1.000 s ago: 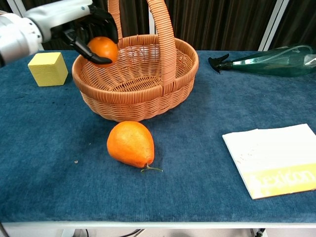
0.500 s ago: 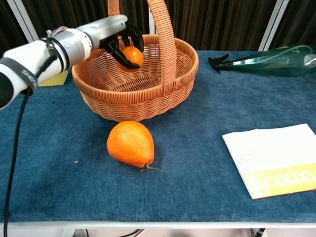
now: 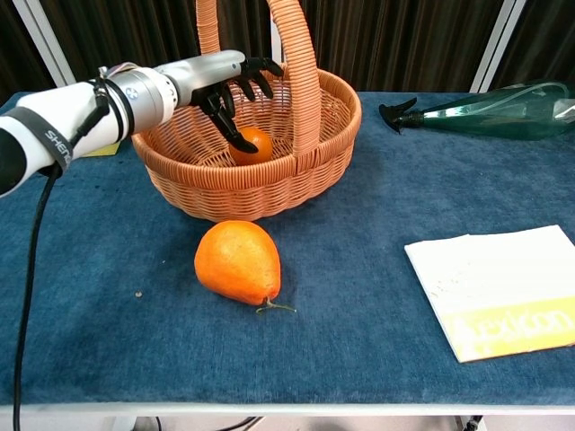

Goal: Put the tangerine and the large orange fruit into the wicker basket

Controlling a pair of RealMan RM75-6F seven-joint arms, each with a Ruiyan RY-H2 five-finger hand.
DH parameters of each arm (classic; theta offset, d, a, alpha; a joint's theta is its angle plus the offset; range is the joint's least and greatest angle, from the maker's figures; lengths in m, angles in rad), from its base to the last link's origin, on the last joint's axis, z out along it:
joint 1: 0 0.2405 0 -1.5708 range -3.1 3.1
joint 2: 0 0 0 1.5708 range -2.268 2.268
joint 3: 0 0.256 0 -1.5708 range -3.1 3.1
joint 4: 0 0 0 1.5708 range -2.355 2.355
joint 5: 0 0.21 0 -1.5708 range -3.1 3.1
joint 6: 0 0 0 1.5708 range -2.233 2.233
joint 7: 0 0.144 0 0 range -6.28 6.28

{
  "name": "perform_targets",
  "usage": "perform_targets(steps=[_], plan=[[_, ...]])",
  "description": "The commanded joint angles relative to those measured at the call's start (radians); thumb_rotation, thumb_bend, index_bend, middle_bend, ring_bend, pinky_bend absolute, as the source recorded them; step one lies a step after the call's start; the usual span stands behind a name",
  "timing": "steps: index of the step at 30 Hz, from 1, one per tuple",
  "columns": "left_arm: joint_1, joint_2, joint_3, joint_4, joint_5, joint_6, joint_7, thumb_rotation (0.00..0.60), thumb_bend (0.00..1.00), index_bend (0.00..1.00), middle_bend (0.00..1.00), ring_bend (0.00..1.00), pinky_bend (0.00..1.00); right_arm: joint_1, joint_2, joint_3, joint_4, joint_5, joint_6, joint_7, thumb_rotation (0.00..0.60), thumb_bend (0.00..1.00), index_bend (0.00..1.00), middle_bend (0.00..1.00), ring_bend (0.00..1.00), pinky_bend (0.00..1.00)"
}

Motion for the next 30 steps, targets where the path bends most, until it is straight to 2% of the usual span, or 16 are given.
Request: perform_targets(steps=[1, 6, 12, 16, 19, 24, 30], plan=[[0.025, 0.058, 0.013, -0.088, 0.005, 0.041, 0.037, 0.6, 0.09, 0.12, 0.2, 0.21, 0.37, 0.0, 0.0, 0.0, 0.0, 0.001, 0.001, -0.001, 0.6, 0.29, 0.0, 0.0, 0.0, 0.0], [0.08, 0.168, 0.034, -0.261, -0.003, 0.104, 0.126, 0.6, 0.13, 0.19, 0.25, 0.21, 0.38, 0.0, -0.001, 0.001, 0.001, 0.004, -0.001, -0.002, 0.6, 0.29, 0.0, 0.0, 0.0, 0.0], [0.179, 0.351, 0.072, -0.532, -0.027, 0.209, 0.254, 0.6, 0.14, 0.27, 0.26, 0.21, 0.38, 0.003, -0.003, 0.0, -0.001, 0.005, -0.006, -0.007, 0.6, 0.29, 0.0, 0.0, 0.0, 0.0], [0.283, 0.461, 0.123, -0.704, 0.028, 0.353, 0.307, 0.6, 0.15, 0.29, 0.28, 0.22, 0.38, 0.006, -0.006, -0.003, -0.004, 0.001, -0.012, -0.016, 0.6, 0.29, 0.0, 0.0, 0.0, 0.0], [0.362, 0.518, 0.172, -0.776, 0.067, 0.436, 0.301, 0.6, 0.15, 0.31, 0.3, 0.24, 0.4, 0.005, -0.006, -0.003, -0.006, 0.003, -0.01, -0.018, 0.6, 0.29, 0.0, 0.0, 0.0, 0.0], [0.476, 0.576, 0.266, -0.792, 0.11, 0.509, 0.26, 0.6, 0.2, 0.38, 0.38, 0.3, 0.45, 0.003, -0.004, -0.002, -0.009, 0.003, -0.004, -0.017, 0.6, 0.29, 0.0, 0.0, 0.0, 0.0], [0.557, 0.575, 0.346, -0.741, 0.169, 0.532, 0.194, 0.6, 0.21, 0.43, 0.41, 0.31, 0.46, 0.001, -0.003, -0.001, -0.009, 0.004, -0.001, -0.014, 0.6, 0.29, 0.0, 0.0, 0.0, 0.0]])
